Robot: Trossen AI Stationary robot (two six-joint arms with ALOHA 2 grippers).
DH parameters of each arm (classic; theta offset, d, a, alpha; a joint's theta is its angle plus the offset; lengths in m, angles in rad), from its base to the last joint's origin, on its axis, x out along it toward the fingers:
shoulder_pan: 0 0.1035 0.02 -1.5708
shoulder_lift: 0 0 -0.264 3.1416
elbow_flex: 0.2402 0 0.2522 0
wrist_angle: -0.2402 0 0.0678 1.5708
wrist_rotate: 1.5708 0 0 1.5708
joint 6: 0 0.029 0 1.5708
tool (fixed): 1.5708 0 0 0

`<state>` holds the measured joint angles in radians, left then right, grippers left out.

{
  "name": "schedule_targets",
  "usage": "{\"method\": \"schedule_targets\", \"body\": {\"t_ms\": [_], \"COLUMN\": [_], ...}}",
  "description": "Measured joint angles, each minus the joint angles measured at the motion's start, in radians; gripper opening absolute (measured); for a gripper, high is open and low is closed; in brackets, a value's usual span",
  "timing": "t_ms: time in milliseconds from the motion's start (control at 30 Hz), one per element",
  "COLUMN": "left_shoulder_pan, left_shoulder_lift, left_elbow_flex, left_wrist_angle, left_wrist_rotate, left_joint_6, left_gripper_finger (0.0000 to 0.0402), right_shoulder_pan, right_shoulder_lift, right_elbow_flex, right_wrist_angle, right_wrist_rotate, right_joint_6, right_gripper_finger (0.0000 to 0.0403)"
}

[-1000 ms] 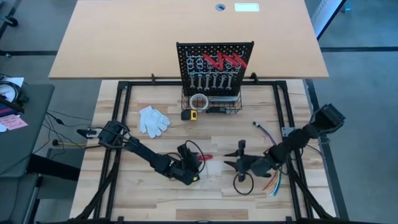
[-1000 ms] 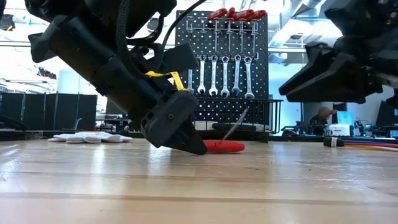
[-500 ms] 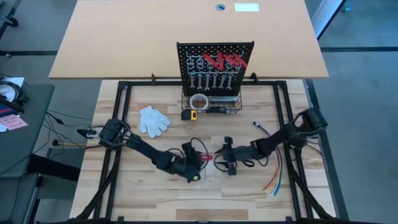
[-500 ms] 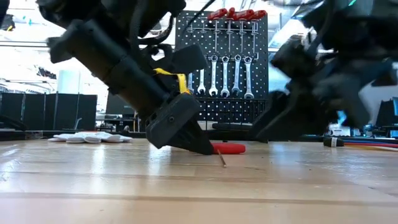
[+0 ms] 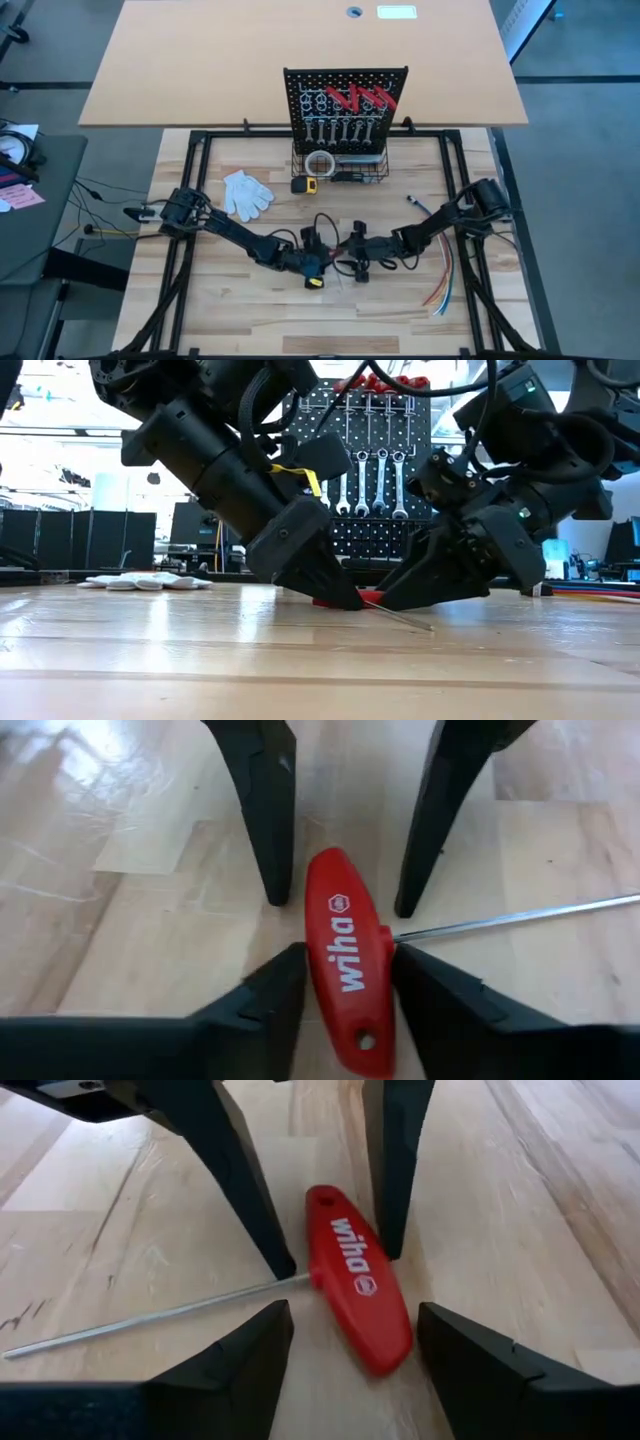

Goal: Hang tools onto peg board
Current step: Hang the red allen wrench on the peg board

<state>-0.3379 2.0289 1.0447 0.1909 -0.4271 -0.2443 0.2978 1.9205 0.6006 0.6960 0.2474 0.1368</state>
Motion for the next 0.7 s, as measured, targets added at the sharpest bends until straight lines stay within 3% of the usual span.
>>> {"method": "schedule_targets", "body": {"t_ms": [167,300,400,567,633,700], "left_shoulder_pan": [-0.001,-0.007,-0.031,-0.097,-0.126,-0.156], "left_shoulder_lift": [0.000,0.001,0.003,-0.035,-0.060,-0.085], "left_elbow_flex": [0.000,0.000,0.000,0.012,0.052,0.100], "left_wrist_angle": [-0.001,-0.001,-0.013,-0.091,-0.149,-0.184], "left_wrist_rotate": [0.002,-0.018,-0.092,-0.322,-0.461,-0.674], "left_joint_6": [0.001,0.000,0.002,0.049,0.095,0.162], "left_gripper_finger": [0.0087,0.0085,0.0085,0.0081,0.0079,0.0079], "right_shoulder_pan": [0.016,0.039,0.073,0.163,0.200,0.231], "right_shoulder_lift": [-0.006,-0.021,-0.093,-0.271,-0.324,-0.357], "right_elbow_flex": [0.001,0.001,-0.001,-0.003,-0.002,-0.003], "right_wrist_angle": [-0.006,-0.027,-0.143,-0.364,-0.415,-0.443], "right_wrist_rotate": [0.001,0.017,0.106,0.363,0.453,0.506], "right_joint_6": [-0.005,-0.053,-0.110,-0.141,-0.141,-0.141], "right_gripper_finger": [0.0210,0.0195,0.0182,0.0165,0.0159,0.0155]}}
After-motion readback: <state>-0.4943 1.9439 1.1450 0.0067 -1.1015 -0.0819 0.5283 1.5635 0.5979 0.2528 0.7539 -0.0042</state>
